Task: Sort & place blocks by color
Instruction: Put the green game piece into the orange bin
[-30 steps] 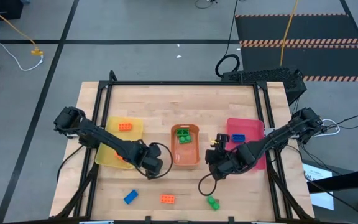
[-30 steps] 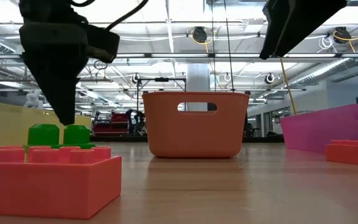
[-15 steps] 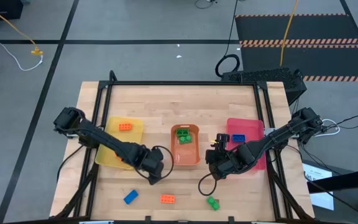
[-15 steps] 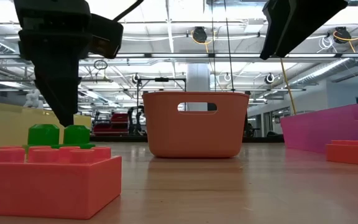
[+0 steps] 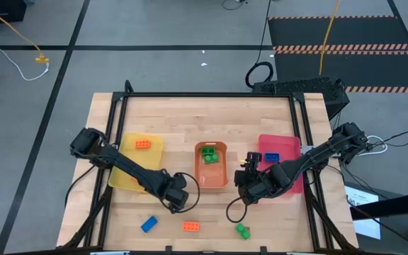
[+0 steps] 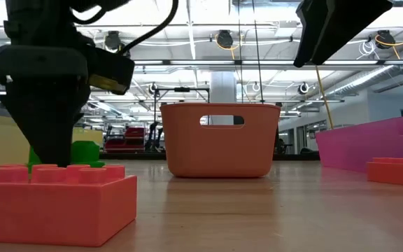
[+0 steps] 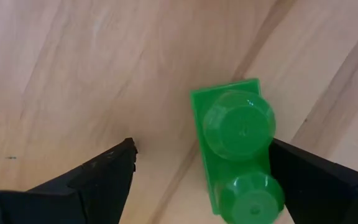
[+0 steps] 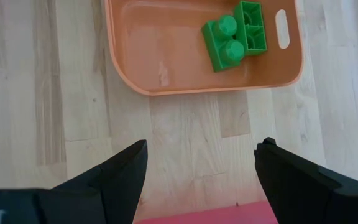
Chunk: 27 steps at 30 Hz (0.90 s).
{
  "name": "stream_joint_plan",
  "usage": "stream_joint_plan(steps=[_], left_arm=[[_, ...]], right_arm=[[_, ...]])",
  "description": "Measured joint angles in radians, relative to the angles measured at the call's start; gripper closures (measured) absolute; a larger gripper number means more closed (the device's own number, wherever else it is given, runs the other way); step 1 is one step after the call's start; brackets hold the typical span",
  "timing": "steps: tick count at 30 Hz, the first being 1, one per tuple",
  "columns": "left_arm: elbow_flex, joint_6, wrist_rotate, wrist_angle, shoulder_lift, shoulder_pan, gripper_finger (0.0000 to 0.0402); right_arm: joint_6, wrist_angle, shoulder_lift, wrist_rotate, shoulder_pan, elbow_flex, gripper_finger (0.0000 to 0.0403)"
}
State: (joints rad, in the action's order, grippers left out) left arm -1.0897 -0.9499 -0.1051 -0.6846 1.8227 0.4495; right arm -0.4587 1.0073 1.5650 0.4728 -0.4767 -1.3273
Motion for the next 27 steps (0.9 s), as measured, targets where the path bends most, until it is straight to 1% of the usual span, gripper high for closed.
stream_joint_plan(steps=[4, 8, 11, 14, 16, 17, 21, 24, 27], left_arm=[[0.0, 0.044, -0.004, 0.006, 0.006, -0.003, 0.0072], [0.0, 0.087, -0.019, 0.001, 0.006, -0.012, 0.0108], [0.0, 0.13, -0.02, 0.001, 0.006, -0.018, 0.0152], [0.0, 0.166, -0.019, 0.002, 0.006, -0.027, 0.021], [0.0, 0.214, -0.02, 0.0, 0.0, -0.033, 0.0252], [0.0, 0.247, -0.02, 0.001, -0.007, -0.037, 0.0266], [-0.012, 0.337, -0.017, -0.005, -0.036, -0.056, 0.0265], [-0.021, 0.387, -0.02, -0.009, -0.09, -0.075, 0.0265], [-0.034, 0.417, -0.061, -0.006, -0.143, -0.094, 0.0265]], right_arm=[[0.0, 0.0, 0.0, 0.0, 0.0, 0.0, 0.0124], [0.005, -0.004, 0.0, 0.003, 0.0, 0.0, 0.0124], [0.016, -0.02, 0.0, 0.012, 0.006, 0.0, 0.0124], [0.027, -0.023, 0.0, 0.022, 0.012, 0.0, 0.0124], [0.029, -0.023, 0.0, 0.024, 0.013, 0.0, 0.0124], [0.03, -0.023, 0.0, 0.025, 0.013, 0.0, 0.0124], [0.034, -0.037, 0.0, 0.026, 0.019, 0.0, 0.0124], [0.034, -0.037, 0.0, 0.026, 0.02, 0.0, 0.0124], [0.034, -0.038, 0.0, 0.026, 0.02, 0.0, 0.0124]])
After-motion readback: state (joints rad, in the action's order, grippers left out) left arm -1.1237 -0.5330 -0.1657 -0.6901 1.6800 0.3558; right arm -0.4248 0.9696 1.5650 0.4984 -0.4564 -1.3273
